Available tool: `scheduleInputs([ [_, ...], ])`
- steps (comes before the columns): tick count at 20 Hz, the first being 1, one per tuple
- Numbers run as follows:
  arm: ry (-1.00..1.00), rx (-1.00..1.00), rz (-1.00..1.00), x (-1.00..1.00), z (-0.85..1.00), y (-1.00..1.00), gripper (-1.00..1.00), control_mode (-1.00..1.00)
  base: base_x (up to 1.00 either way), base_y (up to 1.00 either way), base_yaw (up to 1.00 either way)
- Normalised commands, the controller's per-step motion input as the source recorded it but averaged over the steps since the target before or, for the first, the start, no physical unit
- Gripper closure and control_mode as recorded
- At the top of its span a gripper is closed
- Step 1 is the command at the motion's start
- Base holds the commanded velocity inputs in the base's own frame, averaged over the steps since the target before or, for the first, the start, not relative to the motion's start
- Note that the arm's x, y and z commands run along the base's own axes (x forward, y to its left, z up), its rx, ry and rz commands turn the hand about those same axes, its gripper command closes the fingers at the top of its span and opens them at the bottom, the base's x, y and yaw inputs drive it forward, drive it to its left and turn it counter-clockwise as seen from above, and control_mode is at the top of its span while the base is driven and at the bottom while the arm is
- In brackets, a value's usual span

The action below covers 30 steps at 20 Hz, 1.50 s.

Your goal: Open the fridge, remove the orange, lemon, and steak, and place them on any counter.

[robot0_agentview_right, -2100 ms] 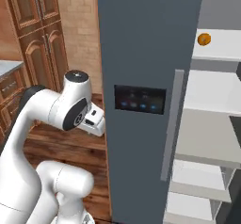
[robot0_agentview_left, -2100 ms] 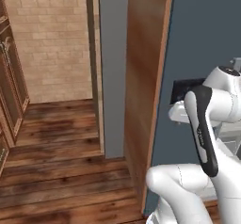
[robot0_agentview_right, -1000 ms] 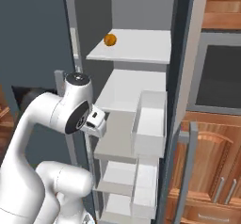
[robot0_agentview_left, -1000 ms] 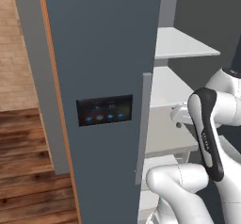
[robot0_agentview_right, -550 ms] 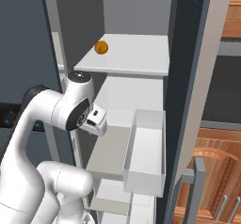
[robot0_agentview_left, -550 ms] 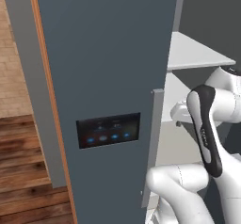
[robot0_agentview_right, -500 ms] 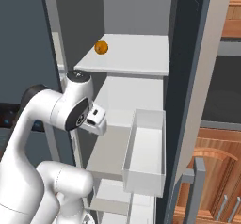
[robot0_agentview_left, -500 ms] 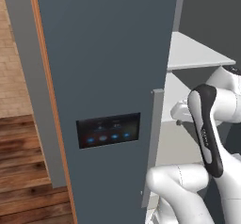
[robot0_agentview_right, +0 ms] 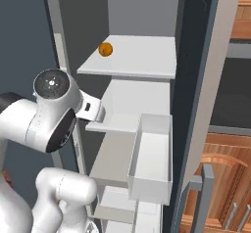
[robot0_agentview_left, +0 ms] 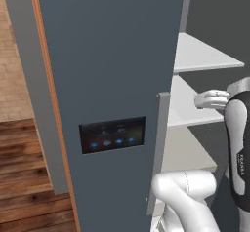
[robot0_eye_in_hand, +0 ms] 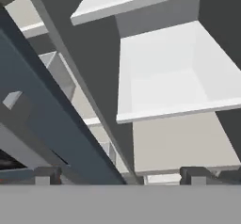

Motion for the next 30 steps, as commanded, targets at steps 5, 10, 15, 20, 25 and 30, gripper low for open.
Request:
scheduleInputs([
  [5, -0.38, 0.00, 0.05, 0.55, 0.76, -0.05, -1.00, -1.00, 0.00, 0.00, 0.00],
  [10, -0.19, 0.00, 0.00, 0.90, 0.43, -0.16, -1.00, -1.00, 0.00, 0.00, 0.00],
  [15, 0.00, 0.10, 0.00, 0.97, 0.21, -0.26, -1.00, -1.00, 0.00, 0.00, 0.00],
  [20, 0.02, 0.14, 0.00, 0.82, 0.12, -0.14, -1.00, -1.00, 0.00, 0.00, 0.00],
  [25, 0.02, 0.11, 0.00, 0.53, 0.07, 0.00, -1.00, -1.00, 0.00, 0.00, 0.00],
  [30, 0.07, 0.09, 0.00, 0.42, 0.00, 0.03, -1.00, -1.00, 0.00, 0.00, 0.00],
])
